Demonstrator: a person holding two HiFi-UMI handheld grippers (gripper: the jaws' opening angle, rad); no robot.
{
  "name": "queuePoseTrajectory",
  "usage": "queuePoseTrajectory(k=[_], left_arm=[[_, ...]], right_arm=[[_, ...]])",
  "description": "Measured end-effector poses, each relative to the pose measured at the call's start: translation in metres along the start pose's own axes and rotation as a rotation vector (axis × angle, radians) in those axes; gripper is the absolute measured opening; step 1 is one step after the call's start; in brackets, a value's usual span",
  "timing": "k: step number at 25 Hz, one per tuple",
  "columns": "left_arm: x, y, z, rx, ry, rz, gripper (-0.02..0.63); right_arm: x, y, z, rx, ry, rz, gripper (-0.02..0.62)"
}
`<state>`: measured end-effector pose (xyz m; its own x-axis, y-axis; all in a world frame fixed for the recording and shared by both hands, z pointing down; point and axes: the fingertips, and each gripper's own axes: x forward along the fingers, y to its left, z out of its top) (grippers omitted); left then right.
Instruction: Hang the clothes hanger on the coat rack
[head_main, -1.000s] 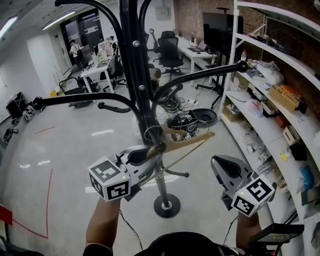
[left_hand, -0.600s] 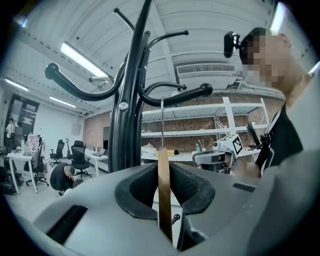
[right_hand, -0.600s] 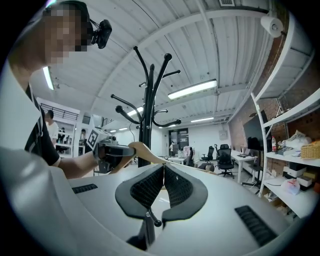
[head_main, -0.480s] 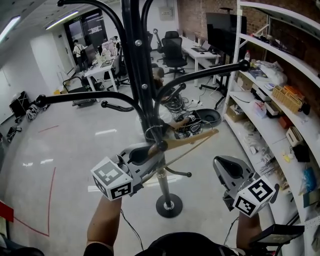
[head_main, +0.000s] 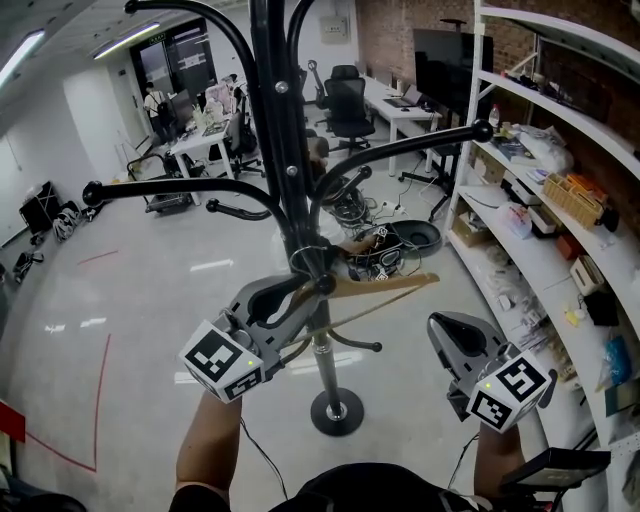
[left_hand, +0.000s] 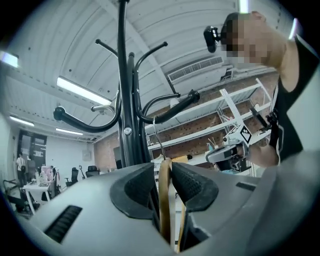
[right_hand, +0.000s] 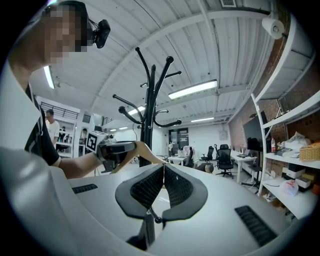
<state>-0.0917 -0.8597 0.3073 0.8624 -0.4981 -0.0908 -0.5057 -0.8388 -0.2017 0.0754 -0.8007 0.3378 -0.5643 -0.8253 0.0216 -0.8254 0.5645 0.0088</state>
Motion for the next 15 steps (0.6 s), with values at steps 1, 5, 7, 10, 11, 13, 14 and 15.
queuePoseTrajectory(k=[1,5,7,10,11,13,14,15], left_arm=[[-0.002,0.002,0.002,0.022,0.000,0.015,0.118],[-0.005,0.006,0.001,0.072,0.016,0.056,0.126],[-0.004,0.005,0.001,0.078,0.019,0.071,0.126],[-0.005,0.008,0.006,0.087,0.011,0.091,0.126],[-0.007,0.009,0.009,0.096,0.005,0.099,0.126],[-0.011,0.011,0.016,0.113,-0.006,0.116,0.133],[-0.015,0.010,0.020,0.118,-0.012,0.127,0.134],[-0.019,0.009,0.025,0.122,-0.019,0.141,0.135]], right_arm=[[0.001,0.001,0.000,0.000,0.002,0.003,0.008],[-0.004,0.004,0.000,-0.010,0.007,0.008,0.008],[-0.008,0.003,0.001,-0.012,0.007,0.008,0.008],[-0.011,0.003,0.002,-0.012,0.009,0.012,0.009],[-0.012,0.004,0.003,-0.013,0.009,0.014,0.008],[-0.016,0.005,0.003,-0.014,0.008,0.015,0.008],[-0.020,0.006,0.003,-0.013,0.006,0.014,0.009],[-0.024,0.006,0.003,-0.011,0.004,0.014,0.008]])
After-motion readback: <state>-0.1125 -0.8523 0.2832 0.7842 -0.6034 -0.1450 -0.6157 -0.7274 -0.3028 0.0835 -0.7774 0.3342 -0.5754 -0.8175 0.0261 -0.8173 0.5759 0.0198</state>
